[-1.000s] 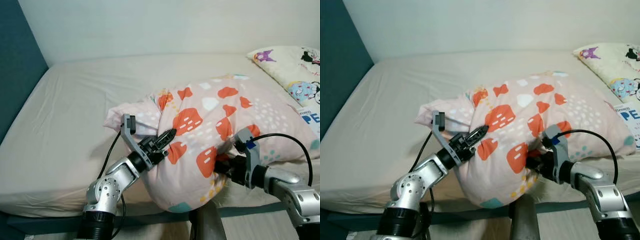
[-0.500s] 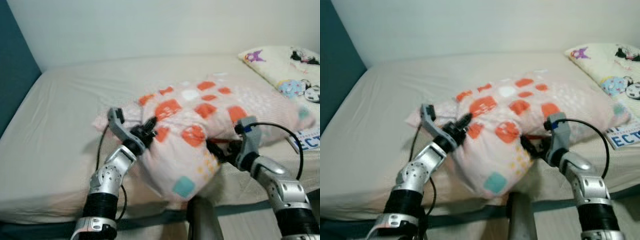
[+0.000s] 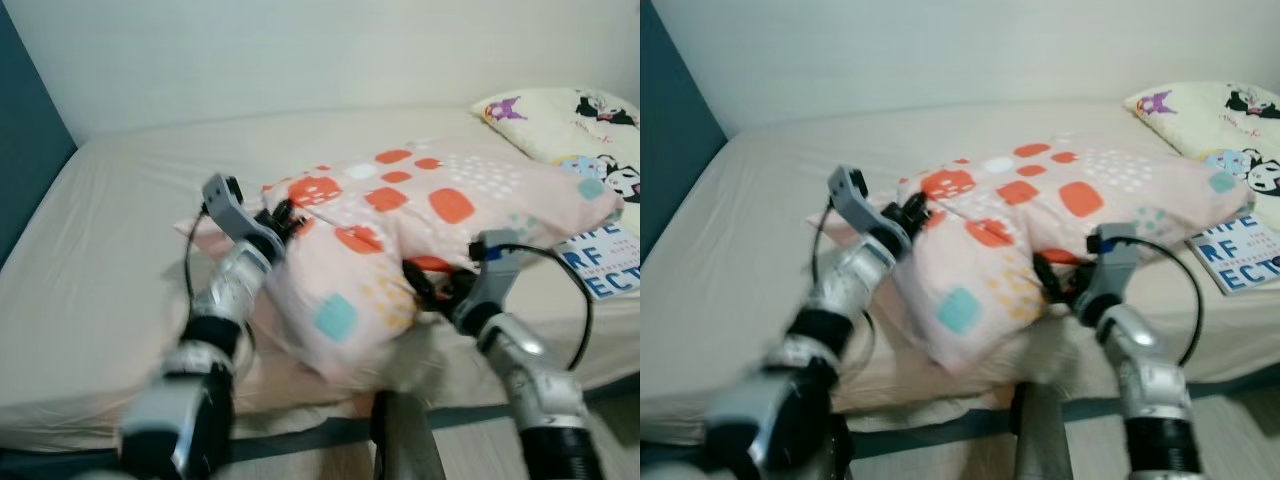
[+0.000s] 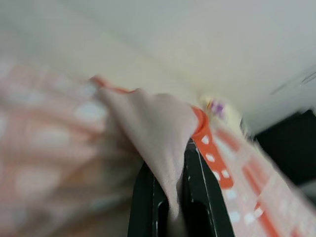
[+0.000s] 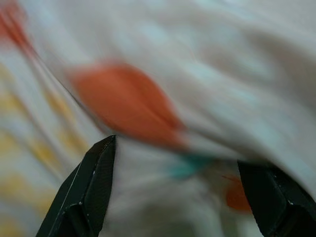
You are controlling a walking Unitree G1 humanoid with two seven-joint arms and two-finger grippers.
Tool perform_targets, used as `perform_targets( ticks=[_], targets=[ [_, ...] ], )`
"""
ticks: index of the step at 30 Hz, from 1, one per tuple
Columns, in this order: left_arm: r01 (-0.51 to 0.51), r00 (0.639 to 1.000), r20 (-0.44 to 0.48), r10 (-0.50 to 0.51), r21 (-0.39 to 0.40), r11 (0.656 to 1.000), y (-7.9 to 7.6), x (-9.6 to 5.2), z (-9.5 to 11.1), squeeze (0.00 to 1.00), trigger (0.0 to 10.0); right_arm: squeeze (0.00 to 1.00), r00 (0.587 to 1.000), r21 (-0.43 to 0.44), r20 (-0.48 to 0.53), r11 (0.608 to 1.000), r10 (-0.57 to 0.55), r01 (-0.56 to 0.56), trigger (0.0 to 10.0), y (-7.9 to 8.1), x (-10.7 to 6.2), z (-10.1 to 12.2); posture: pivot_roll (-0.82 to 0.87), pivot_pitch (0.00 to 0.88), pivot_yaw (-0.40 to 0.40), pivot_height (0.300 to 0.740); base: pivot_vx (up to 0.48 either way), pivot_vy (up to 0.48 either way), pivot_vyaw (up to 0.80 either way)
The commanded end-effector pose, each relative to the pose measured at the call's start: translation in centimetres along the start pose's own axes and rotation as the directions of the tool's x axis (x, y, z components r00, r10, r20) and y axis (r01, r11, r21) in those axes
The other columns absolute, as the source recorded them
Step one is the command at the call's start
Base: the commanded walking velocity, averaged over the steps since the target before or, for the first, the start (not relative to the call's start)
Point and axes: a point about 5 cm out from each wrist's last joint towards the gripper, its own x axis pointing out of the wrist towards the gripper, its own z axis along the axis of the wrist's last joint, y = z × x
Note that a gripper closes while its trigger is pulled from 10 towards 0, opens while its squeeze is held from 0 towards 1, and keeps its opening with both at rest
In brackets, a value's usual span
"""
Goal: Clean up the room
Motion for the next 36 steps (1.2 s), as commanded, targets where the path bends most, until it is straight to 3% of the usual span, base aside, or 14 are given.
perform_targets(
  ticks=[1,4,5,10,11,15,16,20,22,23,25,29,31,36],
  targets=[
    [-0.053,0.993,0.103,0.051,0.017,0.998,0.9,0.0,2.5,0.0,0.0,0.0,1.0,-0.003,-0.001,1.0,-0.022,0.022,10.0,-0.1,-0.3,0.0,-0.11,0.121,0.015,0.486,0.0,0.0,0.0],
    [-0.08,0.986,0.147,0.074,0.036,0.996,0.9,0.3,4.2,0.0,0.0,0.0,1.0,-0.001,-0.001,1.0,-0.026,0.026,10.0,0.0,-0.3,-0.1,-0.12,0.127,0.016,0.486,0.0,0.0,0.0],
    [-0.11,0.974,0.206,0.097,0.056,0.992,1.2,0.3,6.7,0.0,0.0,0.0,0.999,0.0,0.0,0.999,-0.034,0.034,10.0,0.0,-0.4,-0.2,-0.12,0.131,0.011,0.486,0.0,0.0,0.0],
    [-0.133,0.962,0.249,0.113,0.066,0.989,1.3,0.2,8.5,0.0,0.0,0.0,0.999,0.002,0.002,0.999,-0.041,0.041,10.0,0.1,-0.3,-0.2,-0.12,0.131,0.011,0.486,0.0,0.0,0.0],
    [-0.163,0.945,0.298,0.134,0.073,0.984,1.7,0.0,10.5,0.0,0.0,0.0,0.999,0.003,0.002,0.999,-0.047,0.047,10.0,0.0,-0.3,-0.2,-0.11,0.135,0.006,0.486,0.0,0.0,0.0],
    [-0.212,0.918,0.357,0.171,0.08,0.974,2.7,-0.7,12.8,0.0,0.0,0.0,0.999,0.005,0.004,0.999,-0.051,0.051,10.0,0.1,-0.1,-0.2,-0.1,0.135,-0.003,0.486,0.0,0.0,0.0],
    [-0.348,0.849,0.456,0.268,0.099,0.932,5.1,-2.5,16.6,0.0,0.0,0.0,0.998,0.007,0.006,0.998,-0.055,0.055,10.0,0.4,0.1,-0.2,-0.09,0.134,-0.005,0.486,0.0,0.0,0.0],
    [-0.404,0.817,0.488,0.305,0.109,0.908,6.0,-3.3,17.8,0.0,0.0,0.0,0.998,0.006,0.006,0.998,-0.056,0.056,10.0,0.6,0.2,-0.2,-0.09,0.134,-0.006,0.486,0.0,0.0,0.0],
    [-0.517,0.757,0.539,0.37,0.148,0.843,7.7,-4.7,19.4,0.0,0.0,0.0,0.998,0.007,0.008,0.998,-0.055,0.055,10.0,0.9,0.5,-0.2,-0.08,0.133,-0.009,0.486,0.0,0.0,0.0],
    [-0.517,0.757,0.539,0.37,0.148,0.843,7.7,-4.7,19.4,0.0,0.0,0.0,0.998,0.007,0.008,0.998,-0.055,0.055,10.0,0.9,0.5,-0.2,-0.08,0.133,-0.009,0.486,0.0,0.0,0.0],
    [-0.589,0.718,0.572,0.396,0.197,0.784,8.6,-5.6,20.2,0.0,0.0,0.0,0.998,0.009,0.012,0.998,-0.055,0.055,10.0,1.0,0.6,-0.1,-0.08,0.129,-0.013,0.486,0.0,0.0,0.0],
    [-0.606,0.709,0.58,0.4,0.213,0.766,8.8,-5.8,20.4,0.0,0.0,0.0,0.998,0.009,0.014,0.998,-0.056,0.056,10.0,1.0,0.6,-0.1,-0.08,0.128,-0.013,0.486,0.0,0.0,0.0],
    [-0.692,0.647,0.625,0.436,0.242,0.68,9.6,-6.7,20.9,0.0,0.0,0.0,0.998,0.007,0.018,0.998,-0.061,0.061,10.0,1.0,0.7,0.0,-0.07,0.121,-0.012,0.486,0.0,0.0,0.0],
    [-0.76,0.562,0.665,0.491,0.182,0.624,11.0,-7.7,20.8,0.0,0.0,0.0,0.998,0.008,0.022,0.998,-0.062,0.062,10.0,1.0,0.8,0.0,-0.07,0.118,-0.013,0.486,0.0,0.0,0.0]
  ],
)
